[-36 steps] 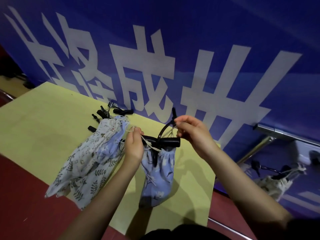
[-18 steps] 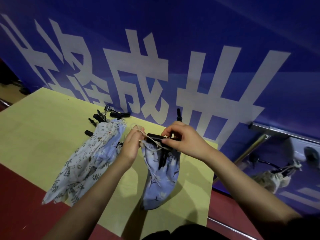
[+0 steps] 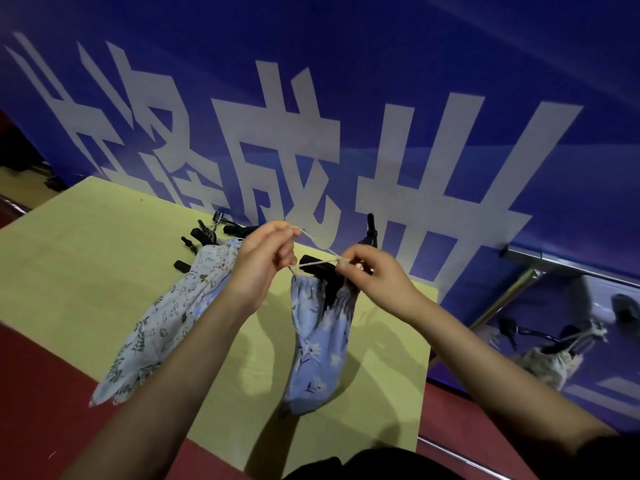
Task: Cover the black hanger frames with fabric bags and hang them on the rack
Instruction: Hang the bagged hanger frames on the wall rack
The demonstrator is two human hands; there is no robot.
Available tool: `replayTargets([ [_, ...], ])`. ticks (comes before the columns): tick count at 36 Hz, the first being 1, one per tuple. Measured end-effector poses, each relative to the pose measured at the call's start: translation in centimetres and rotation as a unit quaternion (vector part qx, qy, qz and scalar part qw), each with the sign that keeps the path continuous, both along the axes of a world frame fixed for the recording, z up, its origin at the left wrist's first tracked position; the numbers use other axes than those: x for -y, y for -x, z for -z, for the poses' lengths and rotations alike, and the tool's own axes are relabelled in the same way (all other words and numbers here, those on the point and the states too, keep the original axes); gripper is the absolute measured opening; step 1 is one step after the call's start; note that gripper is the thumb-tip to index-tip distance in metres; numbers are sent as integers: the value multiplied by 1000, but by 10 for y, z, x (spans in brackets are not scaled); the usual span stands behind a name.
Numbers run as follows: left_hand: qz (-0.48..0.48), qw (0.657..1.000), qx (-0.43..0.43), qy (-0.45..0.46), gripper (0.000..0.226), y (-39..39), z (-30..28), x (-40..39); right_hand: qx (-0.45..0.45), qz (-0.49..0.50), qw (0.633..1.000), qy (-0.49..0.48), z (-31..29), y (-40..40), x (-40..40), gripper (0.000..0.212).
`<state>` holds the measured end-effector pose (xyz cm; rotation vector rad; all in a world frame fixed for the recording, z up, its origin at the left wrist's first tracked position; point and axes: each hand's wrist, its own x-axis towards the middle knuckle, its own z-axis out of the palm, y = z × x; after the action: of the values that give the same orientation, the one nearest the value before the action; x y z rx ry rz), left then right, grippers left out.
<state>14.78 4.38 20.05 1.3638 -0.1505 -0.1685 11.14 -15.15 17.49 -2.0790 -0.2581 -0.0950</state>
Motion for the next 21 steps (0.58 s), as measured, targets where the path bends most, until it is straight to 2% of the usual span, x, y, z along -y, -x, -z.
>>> replayTargets([
  [2,-2,999,10,-36,19,-1,-2,-1,-67,-16,990,-122,-6,2,1,21],
  [5,4,995,27,-101,21,-2,-3,0,-100,-30,972,-208,-10,4,2,18],
  [9,28,978,92,-187,19,5,-5,6,-129,-49,931,-339,-19,7,2,11],
  [12,61,955,159,-244,21,11,-6,10,-126,-82,926,-346,-27,12,3,10],
  [14,97,941,189,-264,31,11,-4,13,-119,-98,930,-335,-33,17,5,12],
  [17,160,929,211,-258,35,14,-2,18,-106,-108,936,-318,-41,23,9,9],
  [21,191,915,227,-273,35,20,-5,35,-93,-106,949,-281,-52,30,19,5],
])
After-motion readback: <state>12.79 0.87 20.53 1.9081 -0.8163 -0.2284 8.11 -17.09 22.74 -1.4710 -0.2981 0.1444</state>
